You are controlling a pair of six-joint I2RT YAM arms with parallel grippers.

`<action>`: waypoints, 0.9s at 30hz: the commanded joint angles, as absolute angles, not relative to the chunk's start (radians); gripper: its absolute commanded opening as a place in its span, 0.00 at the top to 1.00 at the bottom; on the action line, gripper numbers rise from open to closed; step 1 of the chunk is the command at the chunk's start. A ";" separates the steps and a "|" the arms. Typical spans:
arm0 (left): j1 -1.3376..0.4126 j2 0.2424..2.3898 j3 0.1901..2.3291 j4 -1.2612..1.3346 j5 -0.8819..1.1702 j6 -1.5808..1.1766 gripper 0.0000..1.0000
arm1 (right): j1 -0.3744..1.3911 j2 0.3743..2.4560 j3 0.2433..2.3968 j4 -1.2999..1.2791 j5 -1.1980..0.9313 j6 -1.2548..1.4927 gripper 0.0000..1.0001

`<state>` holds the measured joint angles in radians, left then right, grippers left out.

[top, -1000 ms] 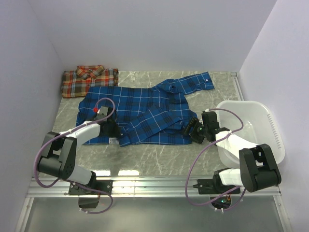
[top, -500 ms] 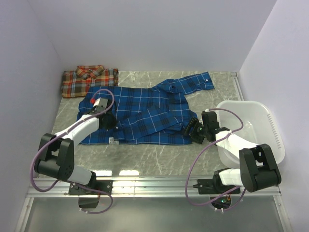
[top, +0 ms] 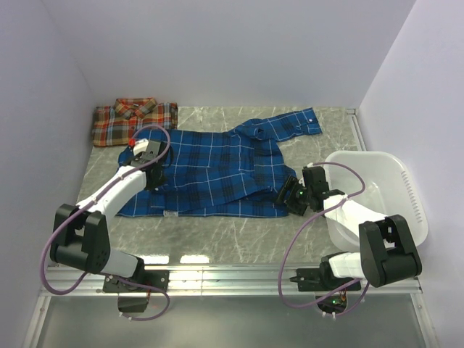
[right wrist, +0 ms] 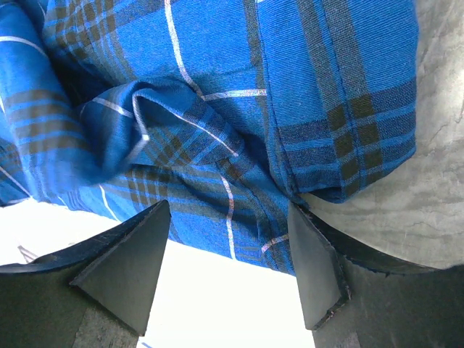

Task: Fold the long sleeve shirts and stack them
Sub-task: Fold the shirt

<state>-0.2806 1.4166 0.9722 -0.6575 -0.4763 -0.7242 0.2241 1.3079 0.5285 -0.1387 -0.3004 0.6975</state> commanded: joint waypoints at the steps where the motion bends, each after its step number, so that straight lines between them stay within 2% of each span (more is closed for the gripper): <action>1: -0.270 1.411 1.023 -0.690 -0.595 -0.664 1.00 | 0.218 1.310 0.541 -0.210 -0.255 0.672 0.26; 11: -0.236 1.427 1.055 -0.742 -0.680 -0.618 1.00 | 0.216 1.305 0.538 -0.215 -0.252 0.670 0.26; 27: -0.199 1.528 1.057 -0.814 -0.675 -0.635 0.99 | 0.218 1.289 0.537 -0.225 -0.245 0.667 0.26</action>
